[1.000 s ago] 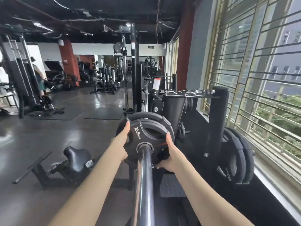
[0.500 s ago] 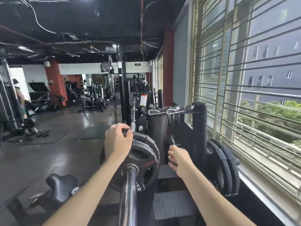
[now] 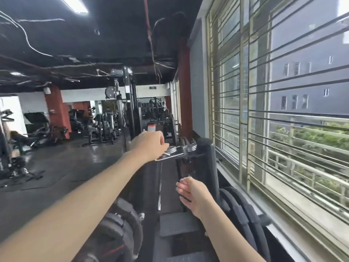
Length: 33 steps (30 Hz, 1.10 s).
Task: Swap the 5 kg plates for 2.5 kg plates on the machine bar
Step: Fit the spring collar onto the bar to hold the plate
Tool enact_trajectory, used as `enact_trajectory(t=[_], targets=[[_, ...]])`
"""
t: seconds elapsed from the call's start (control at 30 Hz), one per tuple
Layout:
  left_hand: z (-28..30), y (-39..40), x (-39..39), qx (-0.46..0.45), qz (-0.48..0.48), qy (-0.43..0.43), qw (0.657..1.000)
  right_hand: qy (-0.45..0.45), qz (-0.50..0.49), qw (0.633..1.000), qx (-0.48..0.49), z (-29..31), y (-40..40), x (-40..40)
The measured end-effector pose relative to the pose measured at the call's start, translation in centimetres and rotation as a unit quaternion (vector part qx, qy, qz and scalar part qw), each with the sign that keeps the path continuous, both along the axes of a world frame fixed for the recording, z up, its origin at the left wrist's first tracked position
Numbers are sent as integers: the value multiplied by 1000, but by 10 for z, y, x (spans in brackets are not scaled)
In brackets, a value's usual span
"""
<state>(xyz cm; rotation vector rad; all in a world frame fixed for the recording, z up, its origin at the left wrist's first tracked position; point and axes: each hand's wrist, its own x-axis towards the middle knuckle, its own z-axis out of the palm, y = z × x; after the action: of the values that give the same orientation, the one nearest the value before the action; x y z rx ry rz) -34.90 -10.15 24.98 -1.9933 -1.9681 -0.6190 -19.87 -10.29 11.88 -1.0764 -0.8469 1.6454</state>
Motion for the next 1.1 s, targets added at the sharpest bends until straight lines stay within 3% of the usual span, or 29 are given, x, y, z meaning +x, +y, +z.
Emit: enact_trajectory(t=[0.37, 0.57, 0.63, 0.87, 1.03, 1.1], targets=[[-15, 57, 14, -107, 27, 31, 993, 42, 90, 995, -28, -11, 59, 0], [-11, 61, 15, -70, 36, 147, 986, 22, 97, 995, -26, -3, 64, -6], [-7, 61, 6, -34, 50, 147, 987, 20, 98, 995, -21, 1, 65, -7], [15, 38, -44, 182, 66, -38, 980, 18, 81, 996, 20, 11, 53, -17], [46, -32, -67, 287, 7, -258, 923, 28, 151, 988, 25, 36, 11, -51], [50, -65, -75, 289, -26, -404, 867, 25, 168, 985, 43, 47, -15, -69]])
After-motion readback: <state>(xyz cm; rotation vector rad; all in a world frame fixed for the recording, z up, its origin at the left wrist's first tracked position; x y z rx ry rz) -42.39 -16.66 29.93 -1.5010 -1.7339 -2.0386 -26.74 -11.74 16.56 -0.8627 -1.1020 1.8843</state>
